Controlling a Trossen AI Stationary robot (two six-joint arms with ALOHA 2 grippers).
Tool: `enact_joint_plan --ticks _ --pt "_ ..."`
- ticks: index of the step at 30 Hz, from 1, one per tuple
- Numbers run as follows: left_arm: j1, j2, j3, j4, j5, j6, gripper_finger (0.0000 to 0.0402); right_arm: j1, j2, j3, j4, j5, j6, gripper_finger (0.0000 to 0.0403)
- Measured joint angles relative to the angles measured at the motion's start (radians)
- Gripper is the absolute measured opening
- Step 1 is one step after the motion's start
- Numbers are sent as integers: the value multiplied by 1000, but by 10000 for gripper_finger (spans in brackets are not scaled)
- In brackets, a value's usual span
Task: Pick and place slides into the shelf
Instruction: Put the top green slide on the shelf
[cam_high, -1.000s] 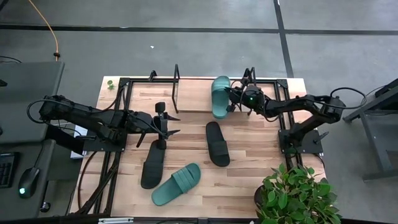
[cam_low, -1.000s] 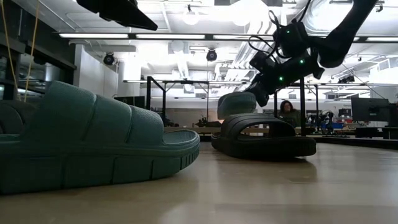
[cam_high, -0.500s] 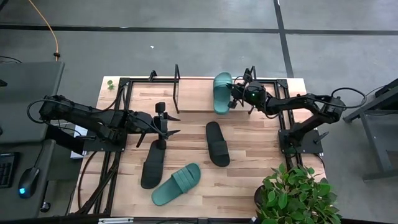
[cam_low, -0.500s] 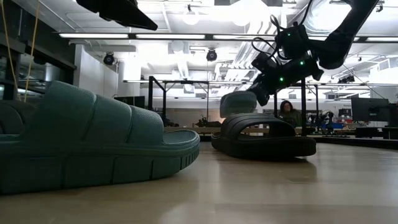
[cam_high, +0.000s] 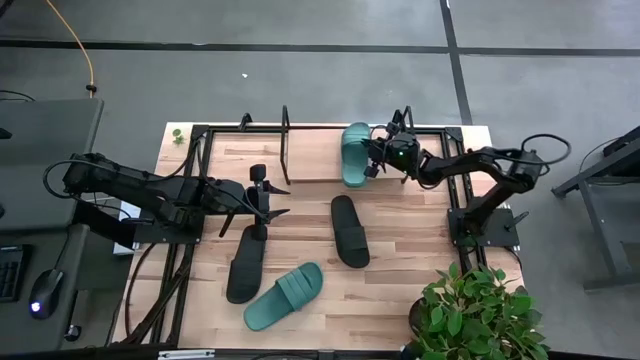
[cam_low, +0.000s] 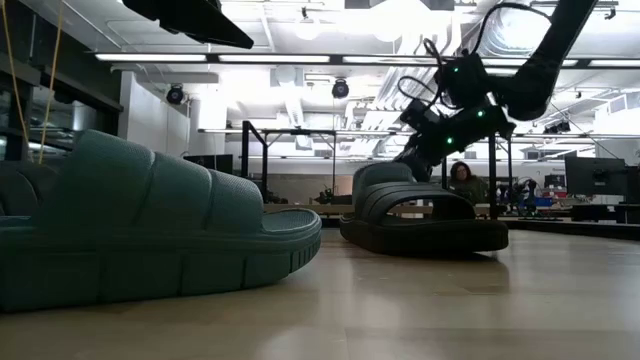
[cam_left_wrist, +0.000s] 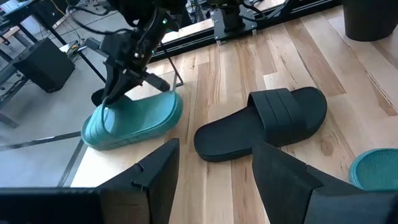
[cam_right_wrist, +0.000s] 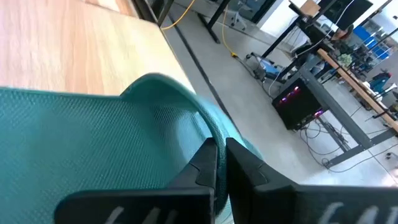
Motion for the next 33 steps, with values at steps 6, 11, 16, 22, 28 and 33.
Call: enact_joint_plan --ticks 6,11,16,22,28,33 --pt "0 0 0 0 0 0 184 0 51 46 4 0 2 0" --pt "0 0 0 0 0 0 184 10 53 62 -36 3 0 0" --pt "0 0 0 0 0 0 184 12 52 65 -81 39 -7 0" --pt "0 0 0 0 0 0 184 21 47 66 -93 65 -8 0" --pt "0 0 0 -1 0 0 184 38 17 64 -128 129 -23 4" --pt "0 0 0 -2 0 0 184 49 7 63 -152 185 -23 41"
